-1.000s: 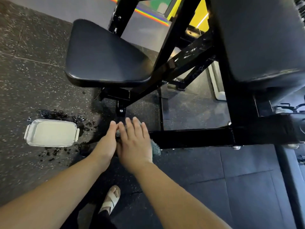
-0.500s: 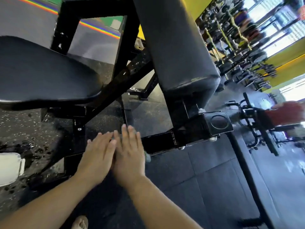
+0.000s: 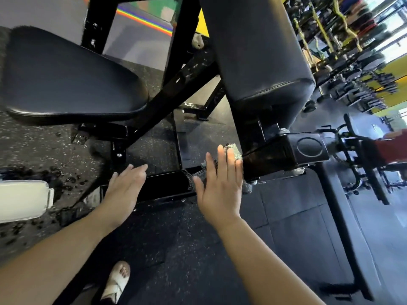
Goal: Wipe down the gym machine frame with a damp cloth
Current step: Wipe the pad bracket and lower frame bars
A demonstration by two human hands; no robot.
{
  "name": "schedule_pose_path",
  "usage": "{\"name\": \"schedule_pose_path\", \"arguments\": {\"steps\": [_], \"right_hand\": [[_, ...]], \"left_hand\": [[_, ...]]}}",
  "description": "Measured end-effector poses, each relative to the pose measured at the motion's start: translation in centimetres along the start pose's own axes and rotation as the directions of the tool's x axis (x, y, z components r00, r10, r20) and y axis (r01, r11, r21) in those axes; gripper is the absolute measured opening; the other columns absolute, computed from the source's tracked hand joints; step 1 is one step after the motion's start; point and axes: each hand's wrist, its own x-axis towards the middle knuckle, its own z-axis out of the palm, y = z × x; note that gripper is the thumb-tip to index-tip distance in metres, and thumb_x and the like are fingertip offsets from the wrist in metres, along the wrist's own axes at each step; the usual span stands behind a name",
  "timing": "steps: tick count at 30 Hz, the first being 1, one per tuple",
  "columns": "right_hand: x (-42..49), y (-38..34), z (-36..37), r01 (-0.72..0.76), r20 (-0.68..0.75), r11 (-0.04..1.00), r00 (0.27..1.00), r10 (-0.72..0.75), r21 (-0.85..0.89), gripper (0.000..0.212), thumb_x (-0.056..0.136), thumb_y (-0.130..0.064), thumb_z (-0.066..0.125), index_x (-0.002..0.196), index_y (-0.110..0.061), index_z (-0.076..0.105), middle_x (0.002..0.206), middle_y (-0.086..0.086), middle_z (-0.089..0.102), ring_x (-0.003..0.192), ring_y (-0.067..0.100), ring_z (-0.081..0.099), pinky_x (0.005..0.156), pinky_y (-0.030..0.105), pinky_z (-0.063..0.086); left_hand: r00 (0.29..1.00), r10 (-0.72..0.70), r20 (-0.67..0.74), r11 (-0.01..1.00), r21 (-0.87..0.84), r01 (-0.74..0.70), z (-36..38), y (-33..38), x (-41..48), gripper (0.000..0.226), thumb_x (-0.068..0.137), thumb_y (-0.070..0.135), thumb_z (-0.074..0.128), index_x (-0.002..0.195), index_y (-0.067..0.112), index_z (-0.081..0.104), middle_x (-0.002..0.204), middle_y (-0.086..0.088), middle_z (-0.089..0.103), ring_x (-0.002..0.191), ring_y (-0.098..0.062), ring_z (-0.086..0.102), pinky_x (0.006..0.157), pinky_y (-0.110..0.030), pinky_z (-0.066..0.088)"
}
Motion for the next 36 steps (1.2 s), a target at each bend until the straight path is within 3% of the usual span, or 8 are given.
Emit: {"name": "schedule_pose_path", "arguments": {"steps": [4,8,13,19,25,29,34,36], "right_hand": [[-0.3,-7.1,1.6,0.146,0.077,0.989,0.986,-0.148,0.035,0.065,0.095,-0.047,0.024,0.142,-0.005,0.041,0.151,0.021,0.032,0.142,0.036,0.027,0.117,0.047,0.006],[-1.2,-16.3,2.9,0.426,0.325,0.9,0.841,-0.432,0.095,0.064,0.103,-0.038,0.02,0.151,-0.006,-0.007,0.158,0.019,-0.017,0.145,0.036,-0.016,0.106,0.046,-0.027],[-0.3,-18.8,3.2,0.609,0.346,0.788,0.723,-0.598,0.089,0.064,0.103,-0.032,0.026,0.152,-0.009,-0.007,0.161,0.009,-0.008,0.147,0.029,-0.01,0.117,0.042,-0.01],[0.0,-4.9,1.8,0.151,-0.02,0.988,0.988,-0.151,0.022,0.055,0.094,-0.046,0.033,0.132,-0.014,0.057,0.142,0.008,0.05,0.135,0.03,0.041,0.112,0.043,0.021],[-0.6,-7.4,3.4,-0.37,-0.132,0.89,0.901,0.414,0.267,0.055,0.09,-0.025,0.037,0.141,-0.006,0.039,0.153,0.014,0.025,0.144,0.032,0.014,0.119,0.042,0.0],[-1.0,-15.3,4.3,-0.477,-0.23,0.691,0.706,0.669,0.543,0.08,0.085,-0.021,0.039,0.152,-0.007,-0.001,0.159,0.006,-0.016,0.147,0.023,-0.017,0.117,0.042,0.001],[1.8,-14.8,2.6,-0.277,0.344,-0.226,0.526,0.778,0.934,0.067,0.102,-0.042,0.04,0.154,-0.022,0.002,0.155,-0.008,0.001,0.145,0.006,-0.005,0.118,0.02,-0.004],[3.3,-10.8,1.2,-0.243,0.378,-0.303,0.384,0.842,0.921,0.076,0.099,-0.05,0.035,0.152,-0.013,-0.004,0.154,-0.009,-0.005,0.143,0.001,-0.008,0.112,0.009,-0.009]], "left_hand": [[0.983,-0.036,-0.179,0.963,-0.269,-0.013,-2.7,-1.8,-0.6,0.039,0.104,0.037,0.019,0.138,0.039,0.036,0.143,0.019,0.035,0.134,0.001,0.026,0.11,-0.026,0.017],[0.961,-0.175,-0.213,0.92,-0.383,0.083,-4.6,-5.0,-1.9,0.036,0.103,0.038,0.025,0.13,0.028,0.047,0.133,0.008,0.048,0.121,-0.008,0.047,0.096,-0.023,0.036],[0.963,-0.22,-0.152,0.842,-0.529,0.109,-6.0,-6.2,-2.7,0.036,0.1,0.047,0.027,0.11,0.034,0.059,0.124,0.01,0.058,0.111,0.002,0.053,0.105,-0.025,0.034],[1.0,0.01,0.005,0.988,-0.155,-0.009,-4.3,-1.0,-2.0,0.052,0.098,0.052,0.02,0.144,0.031,0.031,0.146,0.019,0.023,0.14,-0.001,0.014,0.118,-0.027,0.005],[0.961,0.173,0.214,0.982,0.043,-0.186,-0.9,5.1,-0.1,0.046,0.102,0.032,0.019,0.147,0.022,0.026,0.151,0.012,0.02,0.14,0.0,0.011,0.113,-0.017,0.003],[0.953,0.16,0.259,0.983,0.044,-0.177,-0.4,7.2,-0.1,0.044,0.102,0.032,0.024,0.144,0.022,0.033,0.146,0.012,0.031,0.126,0.008,0.025,0.105,-0.012,0.015],[0.946,0.05,0.321,0.973,0.199,-0.12,-0.9,7.2,0.2,0.048,0.1,0.044,0.022,0.144,0.03,0.033,0.148,0.015,0.028,0.135,0.001,0.023,0.117,-0.027,0.014],[0.935,0.044,0.352,0.976,0.183,-0.115,0.0,8.3,-0.1,0.048,0.099,0.046,0.022,0.144,0.032,0.031,0.145,0.022,0.024,0.132,0.006,0.021,0.114,-0.023,0.014]]}}
